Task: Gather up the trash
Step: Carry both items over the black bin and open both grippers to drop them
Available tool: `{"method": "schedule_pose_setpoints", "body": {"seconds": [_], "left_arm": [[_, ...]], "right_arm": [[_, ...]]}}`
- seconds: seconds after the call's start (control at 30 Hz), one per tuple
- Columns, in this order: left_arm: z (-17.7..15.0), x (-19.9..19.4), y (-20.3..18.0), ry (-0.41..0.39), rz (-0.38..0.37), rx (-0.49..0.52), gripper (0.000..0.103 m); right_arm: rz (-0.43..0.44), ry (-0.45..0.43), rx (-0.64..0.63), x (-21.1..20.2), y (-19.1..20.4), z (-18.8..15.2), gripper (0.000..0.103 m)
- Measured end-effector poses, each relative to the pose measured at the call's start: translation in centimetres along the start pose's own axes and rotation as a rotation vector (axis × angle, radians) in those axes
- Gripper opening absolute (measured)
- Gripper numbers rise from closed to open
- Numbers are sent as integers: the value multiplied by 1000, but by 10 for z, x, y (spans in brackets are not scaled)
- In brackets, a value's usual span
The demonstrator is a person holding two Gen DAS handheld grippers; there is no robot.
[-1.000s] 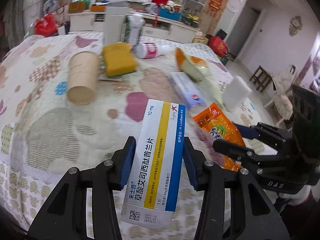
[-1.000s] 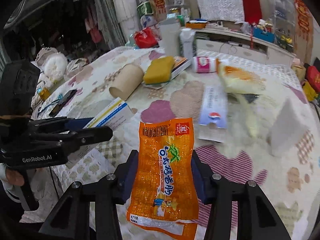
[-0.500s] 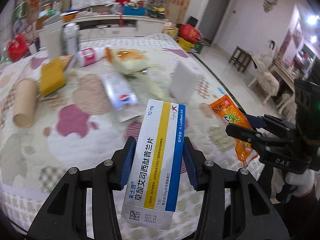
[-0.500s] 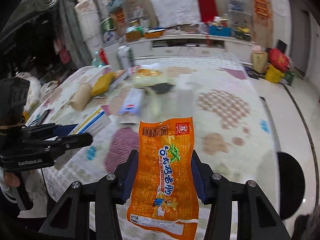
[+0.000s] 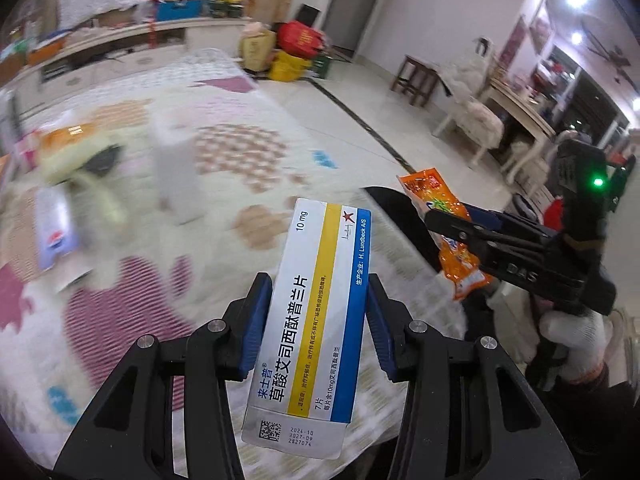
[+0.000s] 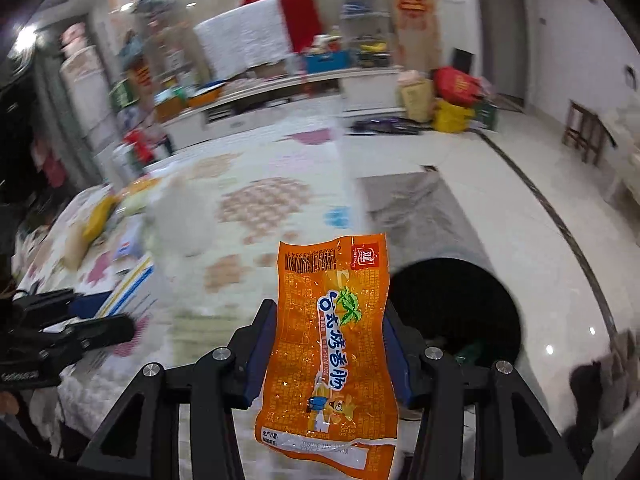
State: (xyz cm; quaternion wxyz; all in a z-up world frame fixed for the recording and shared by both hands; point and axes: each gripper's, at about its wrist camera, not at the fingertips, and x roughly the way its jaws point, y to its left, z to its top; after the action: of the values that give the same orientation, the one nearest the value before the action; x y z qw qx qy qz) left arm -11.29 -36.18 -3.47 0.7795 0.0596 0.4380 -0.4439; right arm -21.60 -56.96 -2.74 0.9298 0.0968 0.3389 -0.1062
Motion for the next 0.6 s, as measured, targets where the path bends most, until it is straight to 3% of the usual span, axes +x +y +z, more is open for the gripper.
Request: {"method": "schedule_pose_setpoints", "body": {"seconds": [0.13,0.37,0.6], "left_arm": [[19,31,-25,36,-70,4,45],[49,83,-55,90,-126,-10,45],[69,116,-66,73,-200,-72,49]], "right_arm": [[-60,8,67,5,-46,4,49],[-112,31,153,27,-100,5,49],[-128,17,224,37,-129,3,65]]}}
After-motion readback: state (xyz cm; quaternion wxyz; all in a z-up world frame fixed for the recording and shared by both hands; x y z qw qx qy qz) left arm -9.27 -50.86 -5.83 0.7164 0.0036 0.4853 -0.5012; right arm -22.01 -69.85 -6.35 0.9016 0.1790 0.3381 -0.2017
